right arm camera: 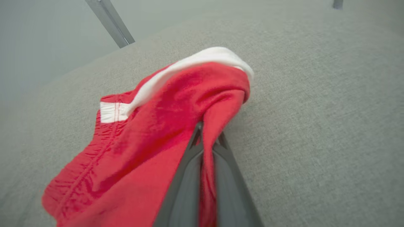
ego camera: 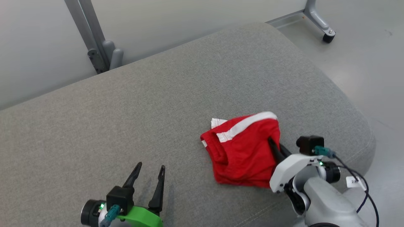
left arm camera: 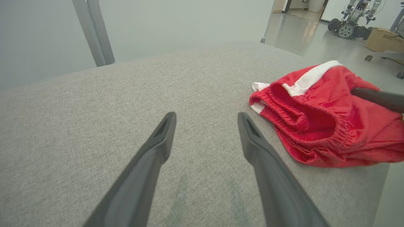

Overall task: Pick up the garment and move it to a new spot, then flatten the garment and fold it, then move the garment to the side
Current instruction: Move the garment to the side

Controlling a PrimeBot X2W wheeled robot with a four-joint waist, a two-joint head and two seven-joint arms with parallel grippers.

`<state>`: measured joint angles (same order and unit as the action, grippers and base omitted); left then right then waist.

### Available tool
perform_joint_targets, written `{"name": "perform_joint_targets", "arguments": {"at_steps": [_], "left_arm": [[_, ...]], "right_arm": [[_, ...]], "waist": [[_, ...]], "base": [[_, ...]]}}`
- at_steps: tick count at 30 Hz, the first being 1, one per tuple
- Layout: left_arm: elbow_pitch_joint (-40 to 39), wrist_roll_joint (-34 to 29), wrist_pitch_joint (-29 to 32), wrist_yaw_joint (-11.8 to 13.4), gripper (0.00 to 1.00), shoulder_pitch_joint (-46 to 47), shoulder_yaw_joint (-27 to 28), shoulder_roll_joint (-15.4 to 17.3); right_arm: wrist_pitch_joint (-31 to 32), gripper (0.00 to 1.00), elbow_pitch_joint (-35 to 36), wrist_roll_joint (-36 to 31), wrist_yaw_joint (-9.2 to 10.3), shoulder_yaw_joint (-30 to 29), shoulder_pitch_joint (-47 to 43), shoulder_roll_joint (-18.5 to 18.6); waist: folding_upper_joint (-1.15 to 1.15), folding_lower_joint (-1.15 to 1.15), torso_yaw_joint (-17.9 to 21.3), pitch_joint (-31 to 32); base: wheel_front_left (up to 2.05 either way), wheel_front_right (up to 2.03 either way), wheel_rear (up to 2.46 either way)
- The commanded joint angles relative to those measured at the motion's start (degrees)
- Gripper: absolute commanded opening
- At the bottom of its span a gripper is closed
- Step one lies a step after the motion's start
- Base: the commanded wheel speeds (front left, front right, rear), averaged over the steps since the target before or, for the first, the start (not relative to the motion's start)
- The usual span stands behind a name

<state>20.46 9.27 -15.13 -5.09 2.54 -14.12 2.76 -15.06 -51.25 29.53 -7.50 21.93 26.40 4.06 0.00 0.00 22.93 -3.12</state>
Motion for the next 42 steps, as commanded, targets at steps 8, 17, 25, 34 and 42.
{"name": "perform_joint_targets", "arguments": {"at_steps": [8, 17, 25, 34, 42], "left_arm": [[-2.8, -3.9, 0.0, -1.4, 1.0, 6.0, 1.4, 1.7], [-6.5, -5.5, 0.0, -1.9, 1.0, 8.5, 2.6, 2.1], [-9.1, -7.0, 0.0, -2.0, 1.0, 9.5, 3.0, 2.3], [-10.2, -7.1, 0.0, -2.2, 1.0, 9.8, 3.6, 3.0], [-9.7, -7.1, 0.0, -2.3, 1.0, 10.1, 3.9, 2.6]], "right_arm": [[-0.1, 0.0, -1.5, -4.4, 0.03, -2.7, 13.2, 3.6], [-0.1, 0.0, -11.9, -9.7, 0.04, -10.2, 24.6, 12.5], [-0.1, 0.0, -17.6, -18.4, 0.05, -22.2, 27.8, 22.0], [-0.1, 0.0, -18.0, -30.0, 0.05, -33.7, 27.7, 27.0], [-0.1, 1.0, -15.4, -41.4, 0.06, -49.6, 23.6, 29.1]], "waist": [[0.0, 0.0, -13.3, -14.2], [0.0, 0.0, -20.9, -20.4], [0.0, 0.0, -22.6, -22.0], [0.0, 0.0, -22.4, -22.8], [0.0, 0.0, -22.8, -21.8]], "base": [[0.0, 0.0, 0.0], [0.0, 0.0, 0.0], [0.0, 0.0, 0.0], [0.0, 0.0, 0.0], [0.0, 0.0, 0.0]]}}
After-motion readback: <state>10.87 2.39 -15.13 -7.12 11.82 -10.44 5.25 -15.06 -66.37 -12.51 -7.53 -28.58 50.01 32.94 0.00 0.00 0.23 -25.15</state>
